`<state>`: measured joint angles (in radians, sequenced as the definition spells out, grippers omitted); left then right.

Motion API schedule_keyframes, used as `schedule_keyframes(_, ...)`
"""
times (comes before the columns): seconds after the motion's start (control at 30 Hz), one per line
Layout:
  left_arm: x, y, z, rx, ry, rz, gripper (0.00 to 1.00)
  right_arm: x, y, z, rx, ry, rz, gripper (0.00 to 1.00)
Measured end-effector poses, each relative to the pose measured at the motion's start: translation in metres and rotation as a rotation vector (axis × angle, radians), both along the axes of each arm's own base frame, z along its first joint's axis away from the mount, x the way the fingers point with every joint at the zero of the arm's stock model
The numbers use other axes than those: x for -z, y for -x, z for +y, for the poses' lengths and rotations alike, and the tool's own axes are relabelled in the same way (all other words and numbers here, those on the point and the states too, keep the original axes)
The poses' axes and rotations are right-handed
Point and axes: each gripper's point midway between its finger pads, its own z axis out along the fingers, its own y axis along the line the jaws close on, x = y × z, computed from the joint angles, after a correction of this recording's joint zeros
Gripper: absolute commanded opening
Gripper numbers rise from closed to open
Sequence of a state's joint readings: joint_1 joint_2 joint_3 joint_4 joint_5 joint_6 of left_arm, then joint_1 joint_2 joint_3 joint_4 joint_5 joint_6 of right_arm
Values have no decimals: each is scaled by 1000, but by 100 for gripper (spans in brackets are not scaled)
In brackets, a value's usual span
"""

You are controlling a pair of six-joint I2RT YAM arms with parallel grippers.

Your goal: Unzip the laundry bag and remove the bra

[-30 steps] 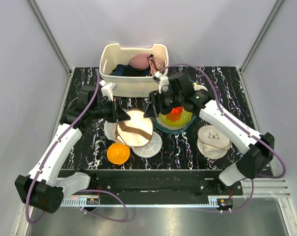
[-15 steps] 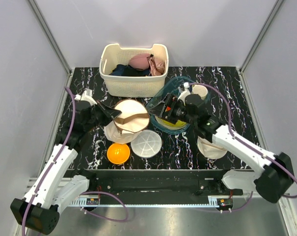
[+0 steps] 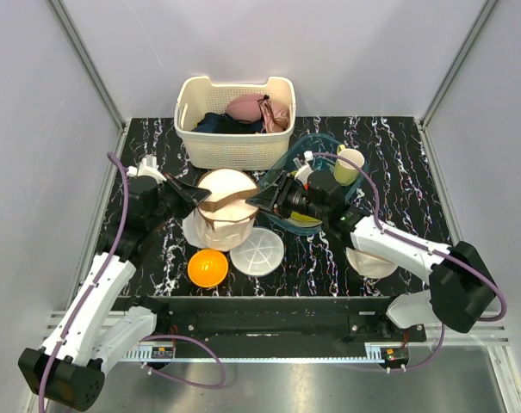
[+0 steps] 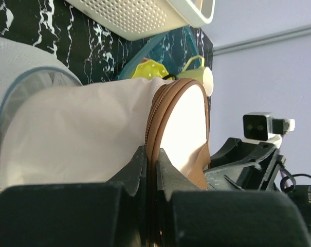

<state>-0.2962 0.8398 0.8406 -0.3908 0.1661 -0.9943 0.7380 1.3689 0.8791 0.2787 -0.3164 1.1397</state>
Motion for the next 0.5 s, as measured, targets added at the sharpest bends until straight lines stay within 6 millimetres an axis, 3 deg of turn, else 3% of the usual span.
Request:
schedule_keyframes(0.03,-1,-1,1,-6,2,-6,0,-1,-2,2,6,-16,8,4)
schedule_keyframes(0.07,-2,-1,2,-10,3,-10,0,-1,-3,2,5,-19,5,0)
schedule_keyframes(0.23,-8,-3,3,-16,6,-34,0,0,-6,3,17,-20,9,0)
schedule_keyframes(0.27,-8,-3,3,-12,2,-37,5,1,-6,2,16,-12,1,0)
schedule_keyframes(0.3,-8,-2,2,-5,-5,-43,20,1,-7,1,14,3,-7,0)
schedule_keyframes(0.33,-8,-2,2,1,-15,-48,40,0,-7,0,8,22,-20,0)
schedule_keyframes(0.43,-9,2,6,42,-109,-69,79,-10,-13,-7,-29,62,-64,0)
schedule_keyframes(0.5,-21,3,9,82,-192,-104,88,-20,-22,-24,-59,64,-88,0)
